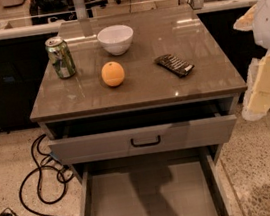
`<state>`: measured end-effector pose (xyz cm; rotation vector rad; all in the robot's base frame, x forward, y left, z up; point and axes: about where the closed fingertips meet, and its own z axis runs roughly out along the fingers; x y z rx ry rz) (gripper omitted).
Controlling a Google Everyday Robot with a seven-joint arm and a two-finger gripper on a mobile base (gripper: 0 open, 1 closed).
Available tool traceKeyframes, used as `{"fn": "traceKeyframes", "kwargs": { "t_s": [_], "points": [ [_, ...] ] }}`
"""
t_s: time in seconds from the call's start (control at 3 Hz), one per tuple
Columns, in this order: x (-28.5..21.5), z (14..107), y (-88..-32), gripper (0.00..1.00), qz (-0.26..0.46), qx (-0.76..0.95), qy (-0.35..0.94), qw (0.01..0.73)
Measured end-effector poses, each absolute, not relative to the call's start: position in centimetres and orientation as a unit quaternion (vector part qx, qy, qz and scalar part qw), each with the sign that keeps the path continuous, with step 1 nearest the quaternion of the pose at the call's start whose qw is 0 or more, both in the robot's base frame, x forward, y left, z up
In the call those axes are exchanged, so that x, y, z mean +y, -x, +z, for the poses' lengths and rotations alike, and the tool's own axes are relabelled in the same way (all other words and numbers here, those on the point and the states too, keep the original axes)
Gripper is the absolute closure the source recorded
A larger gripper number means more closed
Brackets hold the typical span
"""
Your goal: Close middle drawer
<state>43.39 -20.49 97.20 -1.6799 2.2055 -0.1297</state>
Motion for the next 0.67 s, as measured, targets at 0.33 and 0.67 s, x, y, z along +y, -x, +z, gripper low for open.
{"fn": "traceKeyframes", "kwargs": {
  "t_s": [0.33, 0.67],
  "points": [
    [-18.5, 94.9, -42.3, 0.0, -0.056, 0.788, 0.587, 0.179],
    [-15.7, 91.7, -41.4, 0.0, -0.061, 0.79, 0.586, 0.168]
  ]
}}
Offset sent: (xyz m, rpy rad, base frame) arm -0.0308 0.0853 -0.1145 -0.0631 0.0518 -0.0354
